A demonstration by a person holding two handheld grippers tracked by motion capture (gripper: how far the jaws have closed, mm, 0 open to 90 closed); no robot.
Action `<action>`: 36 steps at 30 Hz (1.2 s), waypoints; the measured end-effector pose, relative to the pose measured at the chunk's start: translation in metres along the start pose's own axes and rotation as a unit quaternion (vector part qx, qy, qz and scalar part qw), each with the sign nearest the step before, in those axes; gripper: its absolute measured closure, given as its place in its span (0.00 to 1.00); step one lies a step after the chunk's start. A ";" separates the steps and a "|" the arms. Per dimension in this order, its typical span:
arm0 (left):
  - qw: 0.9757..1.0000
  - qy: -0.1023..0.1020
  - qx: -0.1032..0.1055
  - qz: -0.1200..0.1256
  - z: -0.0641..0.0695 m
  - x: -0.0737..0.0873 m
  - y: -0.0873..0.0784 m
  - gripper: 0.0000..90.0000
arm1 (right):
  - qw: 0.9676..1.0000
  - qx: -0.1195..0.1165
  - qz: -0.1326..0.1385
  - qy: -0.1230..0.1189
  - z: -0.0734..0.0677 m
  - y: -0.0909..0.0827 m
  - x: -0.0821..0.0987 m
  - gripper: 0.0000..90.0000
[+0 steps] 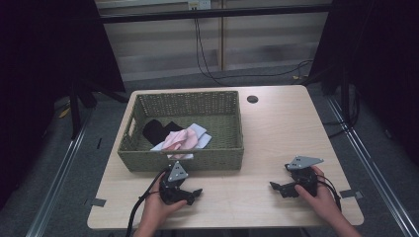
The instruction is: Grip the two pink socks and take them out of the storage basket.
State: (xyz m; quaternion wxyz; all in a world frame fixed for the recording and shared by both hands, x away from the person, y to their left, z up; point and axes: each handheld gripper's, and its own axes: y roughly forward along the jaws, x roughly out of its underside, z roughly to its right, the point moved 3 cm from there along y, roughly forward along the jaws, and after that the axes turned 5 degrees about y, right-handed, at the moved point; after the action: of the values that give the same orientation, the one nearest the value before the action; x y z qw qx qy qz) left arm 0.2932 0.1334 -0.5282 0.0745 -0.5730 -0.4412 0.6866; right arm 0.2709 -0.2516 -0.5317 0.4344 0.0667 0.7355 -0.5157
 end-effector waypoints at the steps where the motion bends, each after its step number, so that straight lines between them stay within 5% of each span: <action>1: 1.000 -0.003 -0.003 0.000 0.000 0.000 0.000 0.17 | 1.000 0.000 0.000 0.000 0.000 0.000 0.000 0.11; 11: 1.000 -0.023 -0.002 -0.020 0.000 -0.007 -0.009 0.22 | 1.000 0.000 0.000 -0.001 0.000 0.000 0.000 0.11; 36: 0.996 -0.031 0.052 -0.066 -0.018 -0.083 -0.070 0.22 | 1.000 0.000 0.000 -0.001 0.000 0.000 0.000 0.11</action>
State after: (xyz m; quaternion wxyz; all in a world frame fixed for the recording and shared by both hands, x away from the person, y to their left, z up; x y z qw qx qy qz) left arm 0.3074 0.1342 -0.4197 0.1353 -0.5161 -0.4443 0.7197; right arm 0.2709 -0.2516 -0.5317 0.4348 0.0661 0.7354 -0.5156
